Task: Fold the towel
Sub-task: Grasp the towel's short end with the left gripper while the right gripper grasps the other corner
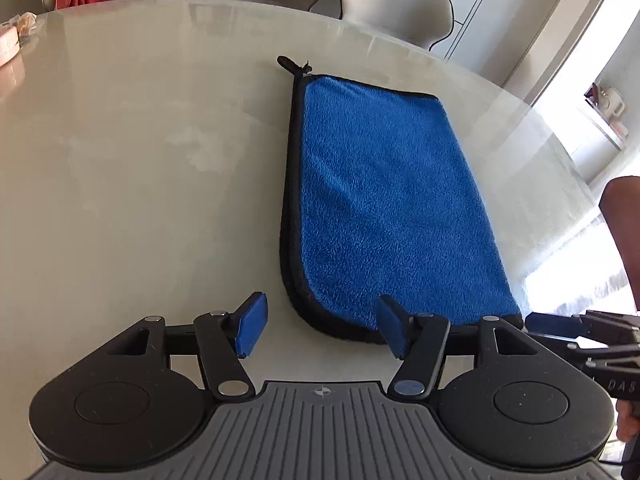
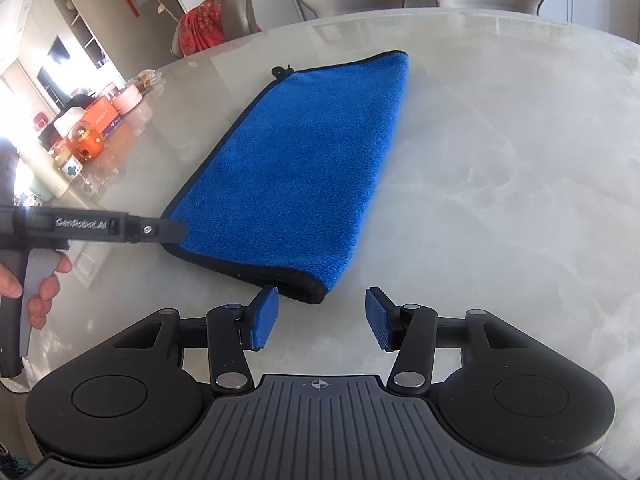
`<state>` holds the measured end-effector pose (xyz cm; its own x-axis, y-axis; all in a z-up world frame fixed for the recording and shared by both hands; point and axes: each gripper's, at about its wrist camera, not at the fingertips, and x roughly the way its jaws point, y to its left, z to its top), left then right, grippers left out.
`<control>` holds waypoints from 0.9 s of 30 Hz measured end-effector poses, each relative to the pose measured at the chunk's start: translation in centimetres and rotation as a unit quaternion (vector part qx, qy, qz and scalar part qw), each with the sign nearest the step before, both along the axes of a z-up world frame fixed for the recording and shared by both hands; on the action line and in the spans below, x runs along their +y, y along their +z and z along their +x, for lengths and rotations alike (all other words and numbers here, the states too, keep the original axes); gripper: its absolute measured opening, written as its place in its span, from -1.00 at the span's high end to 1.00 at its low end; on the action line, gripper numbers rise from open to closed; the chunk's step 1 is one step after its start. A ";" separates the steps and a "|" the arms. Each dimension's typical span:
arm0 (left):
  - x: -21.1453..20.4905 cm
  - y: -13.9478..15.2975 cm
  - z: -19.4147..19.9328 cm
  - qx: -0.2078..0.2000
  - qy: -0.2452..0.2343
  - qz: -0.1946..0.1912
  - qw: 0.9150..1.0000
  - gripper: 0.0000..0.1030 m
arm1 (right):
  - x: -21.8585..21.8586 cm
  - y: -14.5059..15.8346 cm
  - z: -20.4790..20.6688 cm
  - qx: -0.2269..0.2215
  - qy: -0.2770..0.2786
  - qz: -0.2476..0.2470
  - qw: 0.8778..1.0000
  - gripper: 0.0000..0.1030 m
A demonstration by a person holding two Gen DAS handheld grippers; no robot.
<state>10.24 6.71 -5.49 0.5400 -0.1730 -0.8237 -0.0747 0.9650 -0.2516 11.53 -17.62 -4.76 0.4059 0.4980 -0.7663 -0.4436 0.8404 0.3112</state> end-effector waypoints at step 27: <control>-5.2 4.7 -4.7 -0.206 -0.232 0.164 0.936 -0.23 | -1.1 3.0 6.0 0.057 -0.047 0.211 0.975 0.87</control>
